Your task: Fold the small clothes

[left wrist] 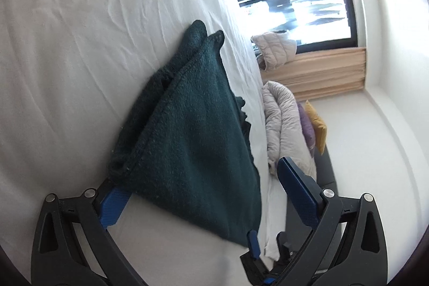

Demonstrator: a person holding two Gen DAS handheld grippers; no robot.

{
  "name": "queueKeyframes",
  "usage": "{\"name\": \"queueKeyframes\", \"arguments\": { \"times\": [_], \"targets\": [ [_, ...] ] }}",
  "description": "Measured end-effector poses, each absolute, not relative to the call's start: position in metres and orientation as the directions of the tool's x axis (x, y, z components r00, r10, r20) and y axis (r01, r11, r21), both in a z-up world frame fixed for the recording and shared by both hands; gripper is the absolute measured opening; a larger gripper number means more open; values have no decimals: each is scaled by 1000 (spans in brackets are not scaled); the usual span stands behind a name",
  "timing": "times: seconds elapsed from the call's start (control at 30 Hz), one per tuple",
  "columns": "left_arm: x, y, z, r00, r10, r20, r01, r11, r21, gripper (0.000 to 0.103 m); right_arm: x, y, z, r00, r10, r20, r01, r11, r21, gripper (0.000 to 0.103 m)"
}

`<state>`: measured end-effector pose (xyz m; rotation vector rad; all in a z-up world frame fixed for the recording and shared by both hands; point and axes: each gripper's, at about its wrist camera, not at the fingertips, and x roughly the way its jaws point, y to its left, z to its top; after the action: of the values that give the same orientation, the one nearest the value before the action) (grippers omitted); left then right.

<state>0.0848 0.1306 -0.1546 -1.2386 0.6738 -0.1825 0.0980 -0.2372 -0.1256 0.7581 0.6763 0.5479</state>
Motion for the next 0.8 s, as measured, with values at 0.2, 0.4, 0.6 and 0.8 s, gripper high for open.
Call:
{"name": "queueKeyframes", "arguments": {
  "times": [0.2,0.4,0.6,0.8],
  "targets": [
    [122,147,-158,773,-503,-386,-227,349,-909,78,105,-237,-125,662,657,-362,-197,617,762,58],
    [149,154,-179,723,-529,-445,-278,367,-888,12,128,-227,-114,653,617,-439,-189,694,694,58],
    [164,149,-177,715,-508,-480,-250,455,-854,10,192,-212,-101,585,591,-556,-194,767,611,58],
    [169,140,-165,708,-471,-526,-218,562,-798,9,269,-189,-122,439,617,-653,-158,768,620,47]
  ]
}}
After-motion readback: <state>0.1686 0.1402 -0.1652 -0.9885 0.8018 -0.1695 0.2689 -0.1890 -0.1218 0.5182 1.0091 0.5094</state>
